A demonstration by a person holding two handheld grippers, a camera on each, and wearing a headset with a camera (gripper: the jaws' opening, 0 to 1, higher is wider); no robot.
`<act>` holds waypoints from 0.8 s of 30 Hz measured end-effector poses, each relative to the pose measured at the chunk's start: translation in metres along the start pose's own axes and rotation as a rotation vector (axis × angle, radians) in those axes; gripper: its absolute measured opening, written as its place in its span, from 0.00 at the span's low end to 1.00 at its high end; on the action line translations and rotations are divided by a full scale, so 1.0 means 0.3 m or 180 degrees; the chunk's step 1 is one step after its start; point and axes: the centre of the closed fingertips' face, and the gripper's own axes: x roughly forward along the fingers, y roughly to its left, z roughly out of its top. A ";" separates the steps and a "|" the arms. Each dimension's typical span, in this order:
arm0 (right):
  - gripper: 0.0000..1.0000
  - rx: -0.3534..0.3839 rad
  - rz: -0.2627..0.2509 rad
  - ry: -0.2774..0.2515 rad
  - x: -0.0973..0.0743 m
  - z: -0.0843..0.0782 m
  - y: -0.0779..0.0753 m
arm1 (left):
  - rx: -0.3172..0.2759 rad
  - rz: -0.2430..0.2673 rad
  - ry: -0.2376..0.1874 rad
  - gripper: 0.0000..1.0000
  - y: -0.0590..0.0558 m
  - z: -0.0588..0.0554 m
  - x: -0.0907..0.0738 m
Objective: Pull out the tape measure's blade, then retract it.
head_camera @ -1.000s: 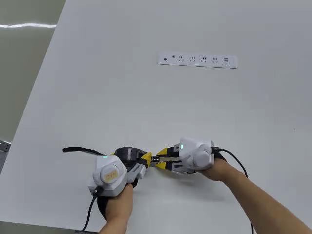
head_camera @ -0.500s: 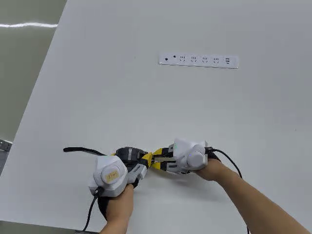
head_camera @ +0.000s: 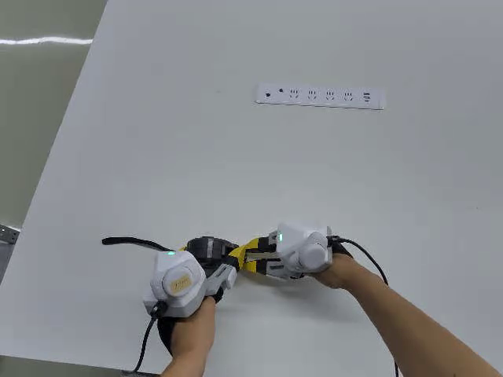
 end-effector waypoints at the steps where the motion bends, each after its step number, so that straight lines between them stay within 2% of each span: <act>1: 0.13 0.0002 0.0000 0.0007 0.001 -0.001 0.001 | 0.0014 -0.0001 0.0009 0.66 -0.001 -0.001 0.000; 11: 0.14 0.0042 -0.0040 0.0016 0.006 -0.012 0.000 | 0.0096 -0.0021 0.0030 0.66 -0.007 -0.006 0.000; 22: 0.14 0.0064 -0.0085 0.0025 0.007 -0.014 -0.003 | 0.0099 -0.0043 0.0054 0.66 -0.009 -0.006 0.004; 24: 0.14 0.0129 -0.0104 0.0034 0.004 -0.014 -0.004 | 0.0063 -0.0043 0.0062 0.67 -0.007 -0.006 0.007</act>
